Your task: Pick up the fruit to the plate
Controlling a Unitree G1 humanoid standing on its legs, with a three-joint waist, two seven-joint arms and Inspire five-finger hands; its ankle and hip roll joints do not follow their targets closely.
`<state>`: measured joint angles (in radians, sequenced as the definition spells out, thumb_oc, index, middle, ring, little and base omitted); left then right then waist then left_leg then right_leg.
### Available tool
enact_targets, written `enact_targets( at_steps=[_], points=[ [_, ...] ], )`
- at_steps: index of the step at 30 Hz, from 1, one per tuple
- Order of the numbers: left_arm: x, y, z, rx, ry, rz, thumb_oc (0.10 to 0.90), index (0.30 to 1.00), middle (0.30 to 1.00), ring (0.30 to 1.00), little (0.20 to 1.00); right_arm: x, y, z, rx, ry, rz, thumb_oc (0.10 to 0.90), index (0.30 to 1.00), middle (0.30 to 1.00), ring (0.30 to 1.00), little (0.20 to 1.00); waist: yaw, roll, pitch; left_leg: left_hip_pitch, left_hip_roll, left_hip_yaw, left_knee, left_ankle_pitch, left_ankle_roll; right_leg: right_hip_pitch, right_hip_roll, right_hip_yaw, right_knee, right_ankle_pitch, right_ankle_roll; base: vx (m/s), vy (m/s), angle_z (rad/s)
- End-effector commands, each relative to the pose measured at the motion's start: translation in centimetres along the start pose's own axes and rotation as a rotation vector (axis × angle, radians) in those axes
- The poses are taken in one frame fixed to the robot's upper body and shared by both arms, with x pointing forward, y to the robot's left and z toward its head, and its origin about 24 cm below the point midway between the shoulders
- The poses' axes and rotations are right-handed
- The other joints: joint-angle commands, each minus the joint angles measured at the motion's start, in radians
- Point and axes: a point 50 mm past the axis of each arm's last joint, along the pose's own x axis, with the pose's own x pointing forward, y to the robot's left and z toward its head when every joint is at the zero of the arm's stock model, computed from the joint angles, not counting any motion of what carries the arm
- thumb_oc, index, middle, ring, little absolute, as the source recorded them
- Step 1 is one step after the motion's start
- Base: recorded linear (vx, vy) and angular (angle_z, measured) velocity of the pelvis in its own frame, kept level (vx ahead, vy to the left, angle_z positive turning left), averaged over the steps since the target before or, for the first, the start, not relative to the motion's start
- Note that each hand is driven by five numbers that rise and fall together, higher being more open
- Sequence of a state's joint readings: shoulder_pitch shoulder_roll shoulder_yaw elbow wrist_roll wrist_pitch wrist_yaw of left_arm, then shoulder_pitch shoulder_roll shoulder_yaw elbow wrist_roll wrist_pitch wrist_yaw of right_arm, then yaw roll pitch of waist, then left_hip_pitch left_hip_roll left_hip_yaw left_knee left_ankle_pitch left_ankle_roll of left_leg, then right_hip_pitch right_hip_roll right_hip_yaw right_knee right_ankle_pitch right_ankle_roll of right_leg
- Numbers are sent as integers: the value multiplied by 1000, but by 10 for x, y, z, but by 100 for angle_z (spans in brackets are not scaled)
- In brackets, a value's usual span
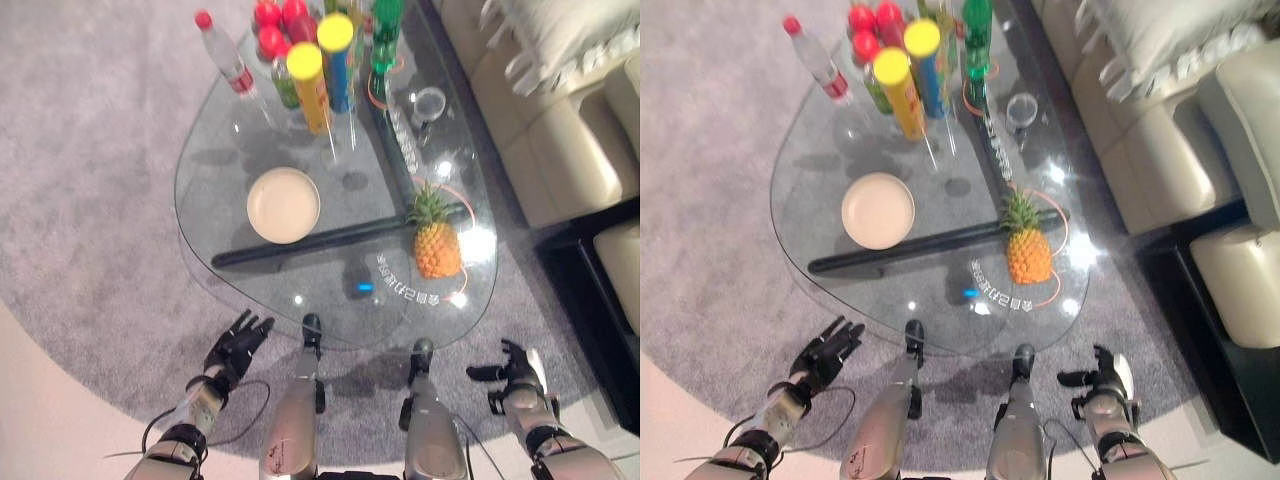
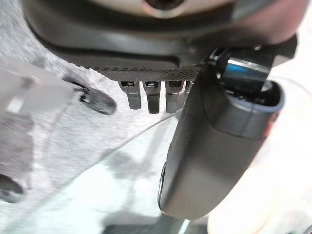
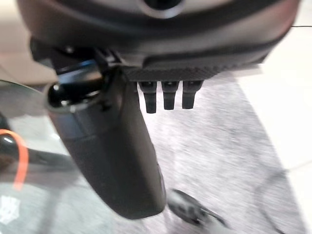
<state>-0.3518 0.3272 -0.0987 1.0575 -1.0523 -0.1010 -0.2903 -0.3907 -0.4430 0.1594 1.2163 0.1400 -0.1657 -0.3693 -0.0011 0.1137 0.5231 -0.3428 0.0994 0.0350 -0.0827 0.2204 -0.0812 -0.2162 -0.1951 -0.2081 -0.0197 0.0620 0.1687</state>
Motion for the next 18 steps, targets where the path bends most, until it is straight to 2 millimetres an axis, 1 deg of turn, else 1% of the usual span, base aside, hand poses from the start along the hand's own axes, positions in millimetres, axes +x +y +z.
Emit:
enact_targets(
  at_steps=[1, 2, 5, 6, 7, 11, 16, 18],
  points=[
    [-1, 11, 42, -49, -215, 92, 800, 900, 900, 900, 900, 3, -23, 17, 139, -87, -222, 800, 900, 900, 900, 900, 0, -52, -3, -131, -42, 41, 161, -143, 7, -283, 3, 42, 229, -36, -45, -131, -57, 13],
    [-1, 10, 43, -44, -220, 94, 800, 900, 900, 900, 900, 3, -23, 18, 145, -91, -224, 800, 900, 900, 900, 900, 0, -53, -3, -144, -43, 40, 173, -146, 8, -295, 3, 43, 239, -39, -45, -72, -43, 13],
    [3, 2, 52, -22, -263, 122, 800, 900, 900, 900, 900, 4, -19, 34, 182, -130, -232, 800, 900, 900, 900, 900, -2, -55, -3, -239, -48, 33, 249, -157, 9, -384, 8, 50, 304, -51, -48, -84, -53, 6],
    [4, 0, 54, -11, -280, 138, 800, 900, 900, 900, 900, 4, -17, 40, 192, -148, -230, 800, 900, 900, 900, 900, -3, -56, -3, -287, -50, 27, 293, -164, 12, -432, 10, 56, 340, -56, -51, -80, -50, 6],
    [4, -1, 54, -11, -282, 137, 800, 900, 900, 900, 900, 5, -17, 41, 194, -150, -230, 800, 900, 900, 900, 900, -3, -56, -3, -293, -50, 27, 301, -167, 13, -438, 10, 57, 346, -57, -52, -77, -42, 8],
    [4, -4, 50, 35, -287, 149, 800, 900, 900, 900, 900, 5, -14, 54, 203, -189, -217, 800, 900, 900, 900, 900, -4, -60, -3, -381, -51, 11, 402, -200, 16, -523, 18, 73, 411, -73, -58, -63, -26, 2],
    [5, -5, 51, 82, -282, 204, 800, 900, 900, 900, 900, 8, -14, 69, 223, -230, -199, 800, 900, 900, 900, 900, -1, -62, -3, -427, -38, 7, 428, -205, 15, -573, 25, 78, 432, -75, -59, -44, -6, -3],
    [6, -4, 51, 91, -282, 220, 800, 900, 900, 900, 900, 8, -14, 71, 224, -234, -194, 800, 900, 900, 900, 900, -3, -63, -3, -436, -36, 7, 434, -206, 14, -582, 28, 79, 436, -77, -61, -24, 10, -24]
  ],
)
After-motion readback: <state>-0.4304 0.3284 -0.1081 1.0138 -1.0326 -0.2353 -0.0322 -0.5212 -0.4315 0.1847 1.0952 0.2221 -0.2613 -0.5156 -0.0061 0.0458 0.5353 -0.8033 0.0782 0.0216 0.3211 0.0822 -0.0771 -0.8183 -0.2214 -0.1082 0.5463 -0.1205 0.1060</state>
